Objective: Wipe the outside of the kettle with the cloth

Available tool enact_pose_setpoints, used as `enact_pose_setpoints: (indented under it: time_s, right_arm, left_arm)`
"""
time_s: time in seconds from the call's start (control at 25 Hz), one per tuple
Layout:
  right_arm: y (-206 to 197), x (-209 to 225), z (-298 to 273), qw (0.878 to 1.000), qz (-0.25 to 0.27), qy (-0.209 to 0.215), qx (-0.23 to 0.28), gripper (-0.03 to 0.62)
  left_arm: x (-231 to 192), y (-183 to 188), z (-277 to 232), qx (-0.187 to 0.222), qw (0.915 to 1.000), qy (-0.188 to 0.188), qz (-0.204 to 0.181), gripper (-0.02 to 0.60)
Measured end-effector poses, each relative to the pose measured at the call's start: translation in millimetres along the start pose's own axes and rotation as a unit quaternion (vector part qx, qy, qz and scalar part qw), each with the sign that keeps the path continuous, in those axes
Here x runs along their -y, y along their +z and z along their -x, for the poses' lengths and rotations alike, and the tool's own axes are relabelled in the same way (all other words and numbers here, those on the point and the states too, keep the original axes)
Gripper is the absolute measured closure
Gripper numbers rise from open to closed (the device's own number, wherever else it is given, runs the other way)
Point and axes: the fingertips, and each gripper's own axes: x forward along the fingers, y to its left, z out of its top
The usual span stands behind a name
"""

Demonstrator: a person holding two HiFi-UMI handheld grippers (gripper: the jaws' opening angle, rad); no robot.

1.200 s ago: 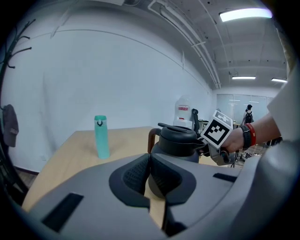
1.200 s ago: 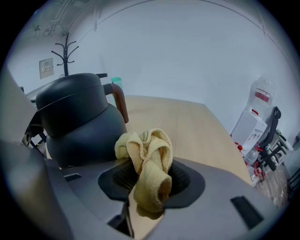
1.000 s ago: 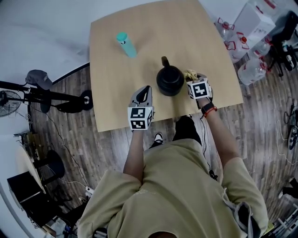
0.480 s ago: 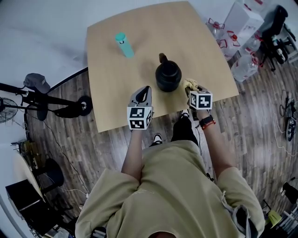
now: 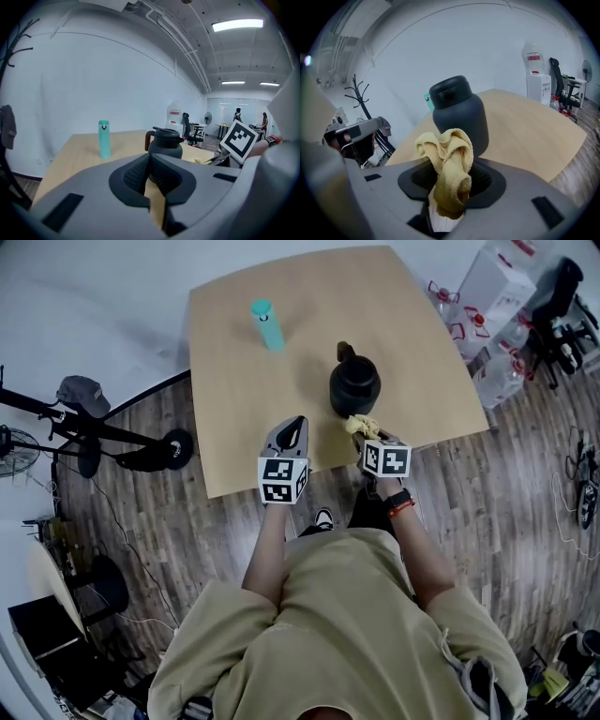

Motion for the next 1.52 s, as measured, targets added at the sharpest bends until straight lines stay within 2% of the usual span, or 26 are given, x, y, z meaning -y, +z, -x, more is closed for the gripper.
enact_pose_setpoints:
  time_s: [0.4,0.64,0.92,1.28,1.52]
  right_arm:
    - [7.4,-57.3,-57.4,0.998,-0.043,0.042,-0.005,0.419]
    - [19.3,-70.2,-94.3,0.996,-0.078,0.039,-0.006,0.419]
    - [34.4,-69.3,-118.8,0.996,-0.083,0.03,-0.008,0.419]
    - [31.2,-49.0,-128.6,0.987,-0.162,0.019,-0.006,0.419]
    - [26.3,-45.7,-123.2,0.986,-0.163,0.025,-0.002,0.419]
  left_arm:
    - [-33.1,0.4,10.9,0.004,0.9996,0.026,0.009,0.557]
    - [-56.0,-2.6,13.9,0.001,0.999,0.04,0.017,0.557]
    - [-67.7,-4.4,11.0,-0.005,0.9989,0.041,0.021,0.557]
    - [-67.1,-6.7,4.5,-0.01,0.9989,0.04,0.022,0.557]
    - [-60.1,-9.2,4.6,-0.009,0.999,0.038,0.021,0.557]
